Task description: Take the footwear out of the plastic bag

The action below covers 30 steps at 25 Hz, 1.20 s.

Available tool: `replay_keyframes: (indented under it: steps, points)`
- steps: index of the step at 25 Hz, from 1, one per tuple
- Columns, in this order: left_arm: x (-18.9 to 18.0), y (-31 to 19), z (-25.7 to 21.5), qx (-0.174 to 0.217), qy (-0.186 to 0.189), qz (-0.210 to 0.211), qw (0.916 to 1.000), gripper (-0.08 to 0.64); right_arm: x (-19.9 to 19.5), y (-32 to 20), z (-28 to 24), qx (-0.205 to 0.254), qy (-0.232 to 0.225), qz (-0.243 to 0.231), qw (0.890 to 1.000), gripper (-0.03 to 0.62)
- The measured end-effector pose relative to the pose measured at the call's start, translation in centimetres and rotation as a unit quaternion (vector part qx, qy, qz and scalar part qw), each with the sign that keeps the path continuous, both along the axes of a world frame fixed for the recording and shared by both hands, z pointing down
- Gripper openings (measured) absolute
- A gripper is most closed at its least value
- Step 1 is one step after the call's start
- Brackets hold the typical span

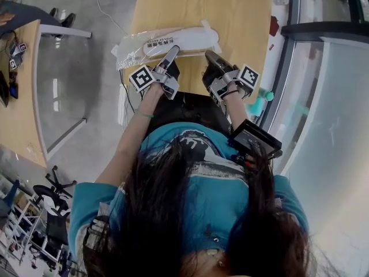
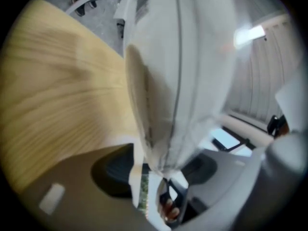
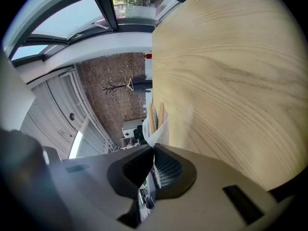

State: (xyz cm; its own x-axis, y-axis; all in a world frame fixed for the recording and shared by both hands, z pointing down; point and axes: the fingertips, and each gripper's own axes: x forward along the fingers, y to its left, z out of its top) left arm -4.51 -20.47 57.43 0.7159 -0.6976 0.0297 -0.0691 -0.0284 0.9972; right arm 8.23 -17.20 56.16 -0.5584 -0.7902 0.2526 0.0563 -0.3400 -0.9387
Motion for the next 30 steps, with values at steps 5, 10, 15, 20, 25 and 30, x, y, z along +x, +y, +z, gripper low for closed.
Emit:
replay_keyframes:
  steps: [5, 10, 15, 20, 25, 30]
  points:
    - [0.1, 0.0, -0.2, 0.001, 0.014, 0.005, 0.9999, 0.139, 0.0, 0.7, -0.3, 0.014, 0.014, -0.012, 1.000, 0.020]
    - [-0.5, 1.0, -0.9, -0.001, 0.027, 0.002, 0.9996, 0.109, -0.8, 2.0, -1.7, 0.078, 0.015, -0.067, 0.995, 0.021]
    - [-1.8, 0.9, -1.3, 0.013, 0.018, -0.013, 0.9997, 0.097, 0.6, 2.9, -2.0, 0.124, 0.086, -0.112, 0.982, 0.023]
    - [-4.2, 1.0, -2.5, 0.030, 0.035, -0.022, 0.9987, 0.095, 2.4, 2.5, -2.7, 0.151, 0.189, -0.132, 0.961, 0.081]
    - [-4.6, 2.3, -4.8, 0.076, 0.072, 0.007, 0.9945, 0.094, 1.1, 1.5, -5.9, 0.211, 0.179, -0.143, 0.950, 0.175]
    - [-3.5, 3.4, -6.1, 0.100, 0.108, 0.013, 0.9890, 0.094, 1.0, 1.8, -7.2, 0.226, 0.147, -0.141, 0.953, 0.196]
